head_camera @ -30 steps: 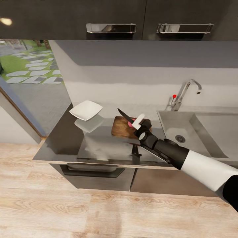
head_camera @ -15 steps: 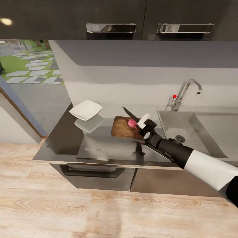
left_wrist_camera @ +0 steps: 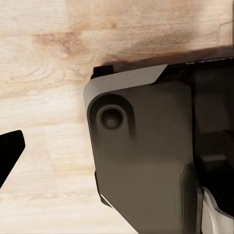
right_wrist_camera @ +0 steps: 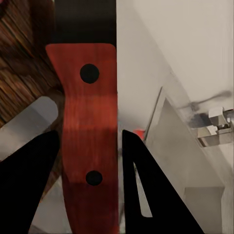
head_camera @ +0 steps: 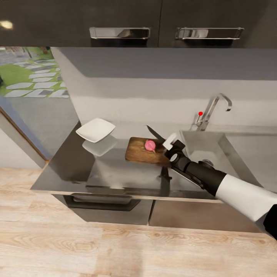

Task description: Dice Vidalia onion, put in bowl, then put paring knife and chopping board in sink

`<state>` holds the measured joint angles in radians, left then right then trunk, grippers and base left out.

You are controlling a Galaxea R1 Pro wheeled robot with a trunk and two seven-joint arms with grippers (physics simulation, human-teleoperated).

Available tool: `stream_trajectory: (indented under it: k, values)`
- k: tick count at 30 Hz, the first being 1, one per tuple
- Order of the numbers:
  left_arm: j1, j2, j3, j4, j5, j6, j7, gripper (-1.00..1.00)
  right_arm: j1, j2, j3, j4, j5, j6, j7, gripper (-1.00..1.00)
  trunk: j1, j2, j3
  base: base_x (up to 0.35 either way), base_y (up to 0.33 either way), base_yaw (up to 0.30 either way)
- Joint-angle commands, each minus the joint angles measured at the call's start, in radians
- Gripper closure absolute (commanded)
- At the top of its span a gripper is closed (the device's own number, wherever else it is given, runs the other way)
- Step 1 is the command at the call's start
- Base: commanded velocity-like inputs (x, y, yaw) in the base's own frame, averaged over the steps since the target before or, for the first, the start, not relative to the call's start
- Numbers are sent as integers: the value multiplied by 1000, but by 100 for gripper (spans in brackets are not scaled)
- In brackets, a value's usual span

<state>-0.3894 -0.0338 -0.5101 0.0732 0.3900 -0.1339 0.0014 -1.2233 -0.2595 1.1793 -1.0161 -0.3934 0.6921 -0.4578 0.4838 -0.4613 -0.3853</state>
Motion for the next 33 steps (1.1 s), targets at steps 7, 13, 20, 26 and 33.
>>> stream_trajectory:
  k: [7,13,20,26,33]
  values:
    - [-2,-1,-8,5,7,-7,0,-100,-2,0,6,17,-10,0,-10,100,1,-2,-2,127,-87,0]
    - [-2,-1,-8,5,7,-7,0,-100,-2,6,9,19,-13,0,-9,100,1,-2,-2,67,-26,0]
    - [-2,0,-8,5,7,-7,0,-100,-2,18,11,19,-14,1,-8,100,1,-2,-2,8,-3,0]
    - [-2,0,-8,5,7,-7,0,-100,-2,26,20,20,-16,1,-6,100,1,-2,-2,0,0,0]
    - [-2,6,-8,6,9,-7,-5,-100,11,54,60,10,-3,17,-23,100,1,-2,-2,0,0,0]
